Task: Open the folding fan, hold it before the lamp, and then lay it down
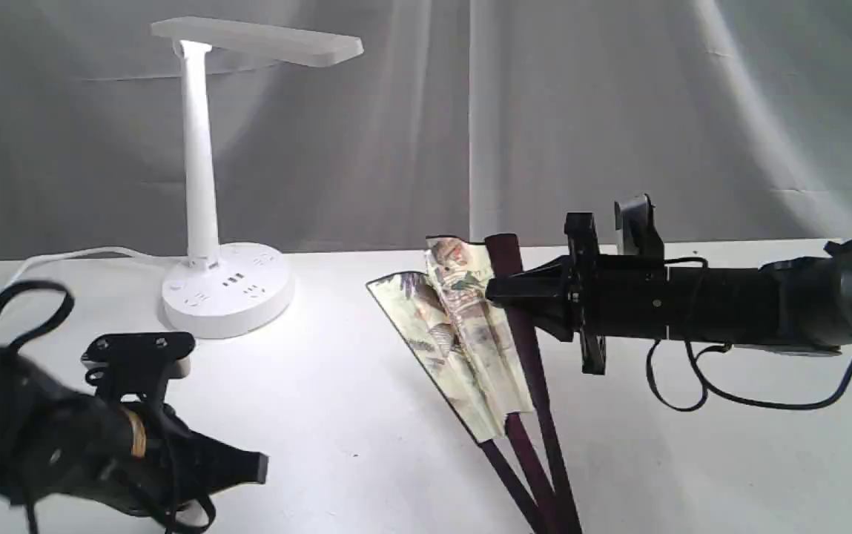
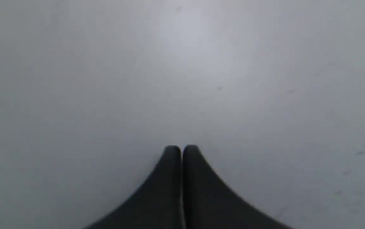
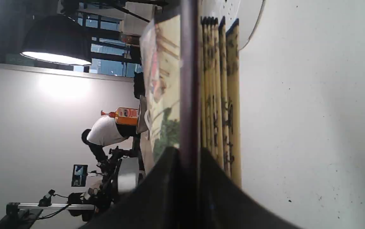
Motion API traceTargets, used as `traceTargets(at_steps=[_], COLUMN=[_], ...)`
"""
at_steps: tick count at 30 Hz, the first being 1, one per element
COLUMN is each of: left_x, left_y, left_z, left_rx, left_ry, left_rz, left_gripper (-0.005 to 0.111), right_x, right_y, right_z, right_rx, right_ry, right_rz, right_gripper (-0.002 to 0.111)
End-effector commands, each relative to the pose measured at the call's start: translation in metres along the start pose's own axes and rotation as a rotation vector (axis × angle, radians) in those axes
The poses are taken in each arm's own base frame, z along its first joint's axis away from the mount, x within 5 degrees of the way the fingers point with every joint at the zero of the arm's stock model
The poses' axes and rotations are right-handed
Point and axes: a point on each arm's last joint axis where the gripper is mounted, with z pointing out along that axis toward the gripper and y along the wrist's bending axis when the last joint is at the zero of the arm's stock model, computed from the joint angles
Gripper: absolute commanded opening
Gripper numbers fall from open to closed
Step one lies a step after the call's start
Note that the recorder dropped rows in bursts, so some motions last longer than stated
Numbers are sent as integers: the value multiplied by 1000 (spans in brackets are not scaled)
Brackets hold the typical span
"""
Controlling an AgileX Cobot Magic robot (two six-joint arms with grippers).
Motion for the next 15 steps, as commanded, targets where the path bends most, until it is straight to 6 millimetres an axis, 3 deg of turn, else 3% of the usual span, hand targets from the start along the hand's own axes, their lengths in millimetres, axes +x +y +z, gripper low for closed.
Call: traceTargets(at_steps=[1, 3, 6, 11, 15], left_x=[3, 11, 24, 35, 30], left_y=[-10, -13, -7, 21, 10], left_z=[-21, -36, -50, -51, -44], left_rx=[243, 312, 253, 55, 183], left_ry=[-433, -641, -814, -799, -785], left_rz=[18, 125, 269, 19, 7], left_gripper=[0, 0, 0, 0, 0], right_x=[0, -1, -1, -1, -1], right_y=[8, 8, 8, 8, 9], right_z=[-2, -2, -2, -2, -2], right_rx=[-16, -17, -17, -17, -21], right_ry=[1, 0, 0, 0, -5], right_rz=[-19, -18, -18, -18, -28], right_gripper=[0, 0, 0, 0, 0])
